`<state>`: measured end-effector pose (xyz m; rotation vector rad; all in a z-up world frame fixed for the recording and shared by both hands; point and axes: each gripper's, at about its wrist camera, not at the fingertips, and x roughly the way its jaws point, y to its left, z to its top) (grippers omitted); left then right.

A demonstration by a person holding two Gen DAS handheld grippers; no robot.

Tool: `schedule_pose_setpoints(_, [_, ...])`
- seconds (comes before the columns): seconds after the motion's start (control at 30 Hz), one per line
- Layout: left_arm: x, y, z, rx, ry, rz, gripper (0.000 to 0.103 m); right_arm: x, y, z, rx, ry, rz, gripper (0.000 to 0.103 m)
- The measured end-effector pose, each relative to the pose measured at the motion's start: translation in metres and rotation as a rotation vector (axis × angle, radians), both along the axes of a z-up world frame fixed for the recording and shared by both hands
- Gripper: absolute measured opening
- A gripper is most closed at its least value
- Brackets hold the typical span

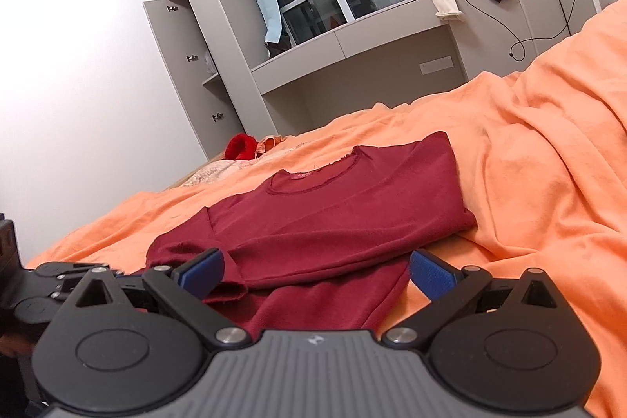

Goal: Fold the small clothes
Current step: 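Lift the cuff with the left tool and fold the sleeve across the body, then open the left tool and release the folded sleeve onto the sweater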

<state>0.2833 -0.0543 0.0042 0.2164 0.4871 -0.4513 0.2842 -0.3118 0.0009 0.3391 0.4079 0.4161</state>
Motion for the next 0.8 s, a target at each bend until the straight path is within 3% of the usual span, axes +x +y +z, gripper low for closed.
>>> schedule_pose_setpoints(0.1, [-0.007,0.001,0.000,0.003,0.029,-0.067,0.023,0.004,0.004,-0.002,-0.020,0.014,0.000,0.103])
schedule_pose_setpoints(0.23, [-0.009,0.012,0.004,-0.036,0.109,-0.154,0.043,0.006,0.016,0.001,-0.083,0.013,-0.017,0.103])
schedule_pose_setpoints(0.33, [-0.004,0.031,0.013,-0.110,0.118,-0.126,0.061,0.007,0.032,0.008,-0.164,-0.012,-0.009,0.103])
schedule_pose_setpoints(0.47, [0.013,0.067,0.030,-0.180,0.075,0.063,0.069,0.009,0.059,0.011,-0.284,-0.049,0.044,0.103])
schedule_pose_setpoints(0.63, [0.053,0.132,0.028,-0.254,0.057,0.506,0.069,0.006,0.087,-0.001,-0.372,-0.060,0.121,0.103])
schedule_pose_setpoints(0.73, [0.078,0.169,0.016,-0.321,0.097,0.658,0.068,0.005,0.094,-0.008,-0.406,-0.053,0.129,0.103])
schedule_pose_setpoints(0.8, [0.092,0.189,0.006,-0.375,0.121,0.697,0.068,0.005,0.097,-0.012,-0.415,-0.044,0.135,0.103])
